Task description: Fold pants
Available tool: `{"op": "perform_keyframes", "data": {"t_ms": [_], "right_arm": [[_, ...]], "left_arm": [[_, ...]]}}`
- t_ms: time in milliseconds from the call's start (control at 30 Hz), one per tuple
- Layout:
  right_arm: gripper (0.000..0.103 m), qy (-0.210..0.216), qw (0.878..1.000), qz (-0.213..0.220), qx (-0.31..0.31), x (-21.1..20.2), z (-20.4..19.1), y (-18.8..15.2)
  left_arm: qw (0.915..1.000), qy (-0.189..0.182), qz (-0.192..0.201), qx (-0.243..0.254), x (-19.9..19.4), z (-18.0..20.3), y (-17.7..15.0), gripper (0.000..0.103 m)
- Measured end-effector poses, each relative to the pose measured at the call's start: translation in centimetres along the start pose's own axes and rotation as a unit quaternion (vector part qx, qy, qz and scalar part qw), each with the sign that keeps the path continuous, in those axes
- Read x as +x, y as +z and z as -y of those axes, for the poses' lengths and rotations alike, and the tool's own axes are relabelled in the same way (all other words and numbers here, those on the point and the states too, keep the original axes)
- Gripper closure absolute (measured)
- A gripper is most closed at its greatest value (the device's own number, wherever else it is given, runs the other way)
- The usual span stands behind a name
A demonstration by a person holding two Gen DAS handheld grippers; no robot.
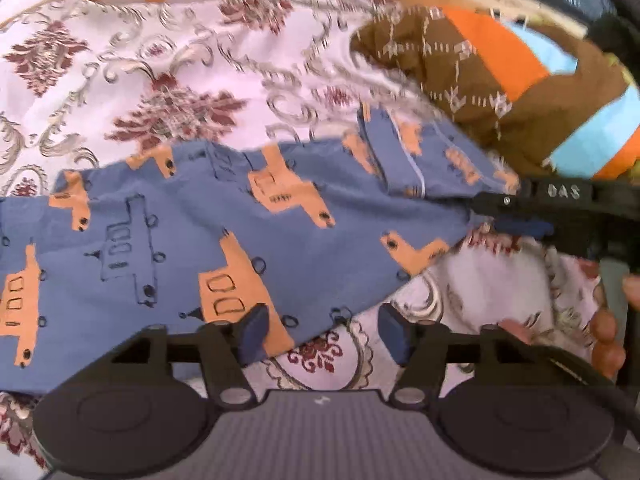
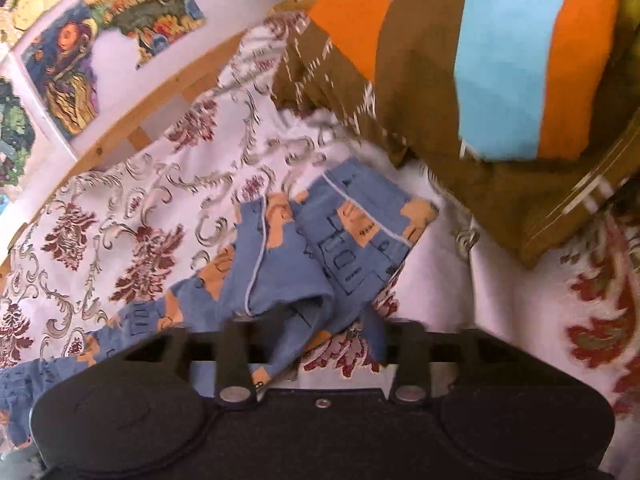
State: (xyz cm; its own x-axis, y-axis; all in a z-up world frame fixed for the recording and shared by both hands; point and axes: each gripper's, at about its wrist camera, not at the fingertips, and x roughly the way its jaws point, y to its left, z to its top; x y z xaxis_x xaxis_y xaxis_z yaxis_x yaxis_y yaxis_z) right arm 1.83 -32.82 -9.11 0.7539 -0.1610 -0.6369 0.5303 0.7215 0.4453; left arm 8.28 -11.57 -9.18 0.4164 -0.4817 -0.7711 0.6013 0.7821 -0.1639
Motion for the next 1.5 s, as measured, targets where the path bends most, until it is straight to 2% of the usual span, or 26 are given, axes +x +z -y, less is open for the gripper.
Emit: {"op": "perform_keyframes", "data": {"t_ms": [67, 100, 133, 267, 367, 433, 567, 700, 767, 867, 933, 1033, 1133, 1233, 1367, 1467, 1500], "right_arm": [[0.011, -0.004, 1.0, 0.018, -0.014, -1.5, -0.3, -0.2], [0.001, -0.011, 0.999, 0.028, -0.028, -2.3, -0.5, -0.3], [0.001, -0.017, 0.998, 0.04, -0.046, -3.0, -0.9, -0.5], [0.001, -0.047, 0.989, 0.07, -0.125, -4.3, -2.4, -1.3], [0.001, -0.052, 0.975, 0.092, -0.195, -4.4, -3.8, -2.2], [0.001, -0.058, 0.963, 0.105, -0.242, -4.2, -4.8, -2.7], [0.001, -0.08, 0.933, 0.121, -0.329, -2.7, -6.6, -3.6], [0.001, -0.098, 0.902, 0.112, -0.406, -0.6, -7.9, -4.5], [0.001, -0.105, 0.885, 0.106, -0.441, 0.4, -8.2, -4.9], [0.001, -0.125, 0.855, 0.11, -0.492, 1.6, -9.0, -5.8], [0.001, -0.131, 0.842, 0.112, -0.511, 2.4, -9.4, -6.1], [0.001, -0.124, 0.834, 0.116, -0.524, 2.8, -9.8, -6.4], [0.002, -0.121, 0.83, 0.133, -0.528, 2.8, -10.1, -6.4], [0.01, -0.123, 0.828, 0.132, -0.531, 3.1, -10.2, -6.4], [0.024, -0.131, 0.82, 0.111, -0.546, 4.0, -10.2, -6.8], [0.035, -0.123, 0.814, 0.108, -0.558, 4.4, -10.4, -7.2], [0.042, -0.122, 0.808, 0.11, -0.566, 4.6, -10.6, -7.4]], "left_arm": [[0.9997, -0.015, 0.009, -0.017, -1.1, -0.6, 0.7, 0.017], [0.9993, -0.022, 0.016, -0.027, -1.6, -1.1, 1.2, 0.006], [0.9988, -0.025, 0.023, -0.036, -2.1, -1.6, 1.9, 0.0], [0.9964, -0.049, 0.025, -0.065, -2.8, -3.9, 6.5, 0.0], [0.9962, -0.065, 0.023, -0.053, -2.2, -4.7, 10.8, 0.0], [0.9966, -0.073, 0.023, -0.032, -1.3, -4.9, 14.0, 0.0], [0.9938, -0.098, 0.0, 0.054, 2.8, -3.9, 19.6, 0.0], [0.9774, -0.139, -0.045, 0.152, 7.7, -2.7, 23.0, 0.0], [0.9646, -0.155, -0.06, 0.205, 9.8, -1.7, 23.8, 0.0], [0.941, -0.163, -0.072, 0.288, 12.3, -0.7, 23.9, 0.0], [0.9262, -0.165, -0.083, 0.329, 13.6, -0.3, 23.9, 0.0], [0.9139, -0.189, -0.125, 0.337, 15.5, -0.1, 24.6, 0.0], [0.9142, -0.225, -0.16, 0.297, 16.9, -0.5, 25.6, 0.0], [0.9165, -0.234, -0.169, 0.277, 17.7, -0.6, 26.4, 0.005], [0.9138, -0.25, -0.184, 0.262, 18.5, -0.7, 27.0, 0.014], [0.9111, -0.256, -0.204, 0.251, 19.2, -0.5, 27.0, 0.034], [0.9104, -0.255, -0.209, 0.251, 19.3, -0.5, 26.9, 0.049]]}}
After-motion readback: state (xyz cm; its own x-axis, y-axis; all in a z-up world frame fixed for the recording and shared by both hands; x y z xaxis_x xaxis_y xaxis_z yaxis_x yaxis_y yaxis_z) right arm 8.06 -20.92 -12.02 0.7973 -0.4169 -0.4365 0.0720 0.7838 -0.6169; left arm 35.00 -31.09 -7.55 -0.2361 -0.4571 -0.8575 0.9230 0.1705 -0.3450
